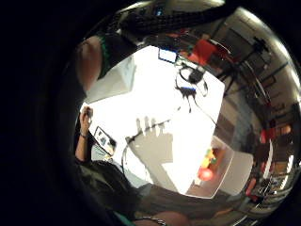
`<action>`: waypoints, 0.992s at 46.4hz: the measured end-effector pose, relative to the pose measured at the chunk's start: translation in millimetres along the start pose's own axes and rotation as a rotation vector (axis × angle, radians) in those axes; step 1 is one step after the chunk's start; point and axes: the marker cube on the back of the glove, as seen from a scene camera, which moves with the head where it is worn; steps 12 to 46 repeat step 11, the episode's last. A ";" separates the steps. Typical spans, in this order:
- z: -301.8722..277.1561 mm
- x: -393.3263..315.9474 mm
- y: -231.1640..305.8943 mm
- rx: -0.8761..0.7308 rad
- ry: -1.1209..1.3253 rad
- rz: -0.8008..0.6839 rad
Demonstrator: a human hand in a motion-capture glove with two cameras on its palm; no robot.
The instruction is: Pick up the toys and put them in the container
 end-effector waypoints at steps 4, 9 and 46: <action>7.4 21.5 25.3 -0.026 0.049 0.070; 14.2 35.6 43.0 -0.037 0.067 0.118; 15.5 37.4 46.4 -0.037 0.062 0.127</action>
